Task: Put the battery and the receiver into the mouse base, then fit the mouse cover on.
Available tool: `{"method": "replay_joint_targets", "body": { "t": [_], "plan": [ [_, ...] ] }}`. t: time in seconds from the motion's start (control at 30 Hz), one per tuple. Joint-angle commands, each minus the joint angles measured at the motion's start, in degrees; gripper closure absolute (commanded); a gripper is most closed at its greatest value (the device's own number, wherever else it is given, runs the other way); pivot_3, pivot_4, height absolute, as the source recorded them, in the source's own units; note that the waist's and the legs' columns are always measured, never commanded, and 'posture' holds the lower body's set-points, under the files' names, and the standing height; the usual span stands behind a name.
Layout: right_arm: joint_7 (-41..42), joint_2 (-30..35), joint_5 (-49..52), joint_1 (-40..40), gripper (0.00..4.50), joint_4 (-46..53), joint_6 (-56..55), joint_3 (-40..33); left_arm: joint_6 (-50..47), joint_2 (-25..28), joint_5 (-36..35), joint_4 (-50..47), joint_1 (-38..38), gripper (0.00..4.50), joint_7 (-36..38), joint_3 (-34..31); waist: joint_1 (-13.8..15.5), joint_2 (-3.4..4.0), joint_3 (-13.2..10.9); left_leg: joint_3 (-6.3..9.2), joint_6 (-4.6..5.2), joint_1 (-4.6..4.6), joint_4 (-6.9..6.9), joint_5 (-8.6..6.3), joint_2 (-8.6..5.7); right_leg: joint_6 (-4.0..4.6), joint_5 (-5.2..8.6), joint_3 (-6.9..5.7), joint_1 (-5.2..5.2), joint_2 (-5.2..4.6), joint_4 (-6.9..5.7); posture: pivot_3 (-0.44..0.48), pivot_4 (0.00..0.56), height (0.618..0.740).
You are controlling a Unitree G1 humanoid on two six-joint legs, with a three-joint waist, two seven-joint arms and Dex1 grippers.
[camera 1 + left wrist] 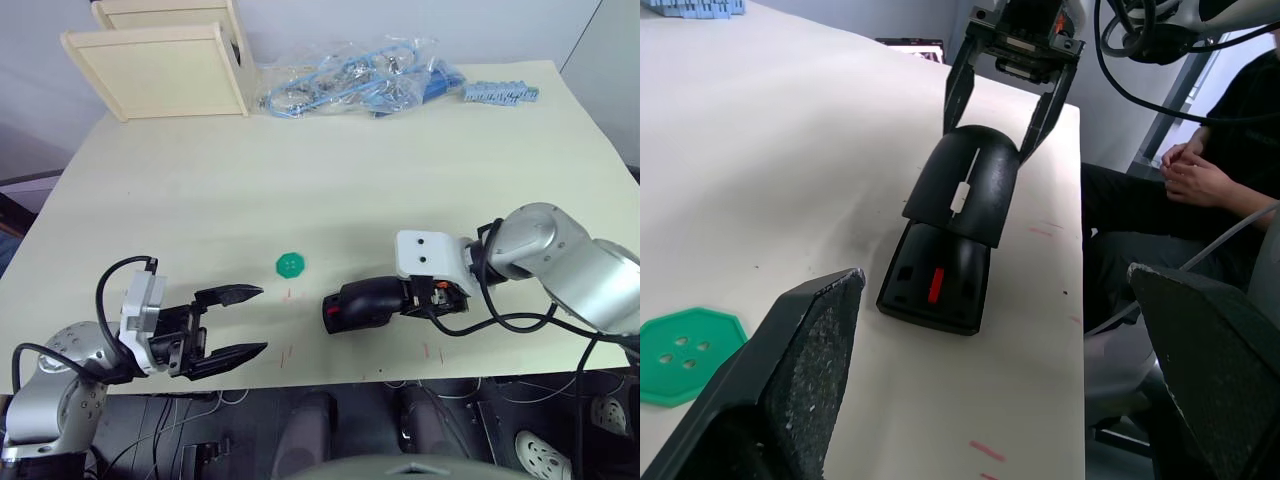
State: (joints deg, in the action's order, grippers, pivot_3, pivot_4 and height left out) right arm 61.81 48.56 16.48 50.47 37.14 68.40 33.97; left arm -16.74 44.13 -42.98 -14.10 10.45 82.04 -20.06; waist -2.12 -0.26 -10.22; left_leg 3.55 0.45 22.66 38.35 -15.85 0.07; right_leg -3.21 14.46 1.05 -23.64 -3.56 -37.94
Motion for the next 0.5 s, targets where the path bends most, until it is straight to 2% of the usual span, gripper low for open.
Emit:
{"method": "replay_joint_targets", "body": {
  "t": [0.03,0.5],
  "plan": [
    [-0.48,-0.48,-0.23,1.39,1.82,-0.32,-1.89,0.69,0.15,0.66,-0.73,-1.34,0.30,0.00,0.24,-0.77,0.00,0.00,0.00,-0.01,0.00,0.00,0.00,0.00,0.00,0.00,0.00,0.00,0.00,0.00,0.00,0.000,0.150,0.740],
    [-1.81,-3.49,-0.58,1.48,1.82,-2.95,-3.24,3.57,0.60,0.31,-0.74,-1.86,1.71,0.00,-0.23,-1.52,0.00,-0.01,0.01,0.00,0.00,0.00,0.00,0.00,0.00,0.00,0.00,0.00,0.00,0.00,-0.01,0.000,0.150,0.740]
  ]
}}
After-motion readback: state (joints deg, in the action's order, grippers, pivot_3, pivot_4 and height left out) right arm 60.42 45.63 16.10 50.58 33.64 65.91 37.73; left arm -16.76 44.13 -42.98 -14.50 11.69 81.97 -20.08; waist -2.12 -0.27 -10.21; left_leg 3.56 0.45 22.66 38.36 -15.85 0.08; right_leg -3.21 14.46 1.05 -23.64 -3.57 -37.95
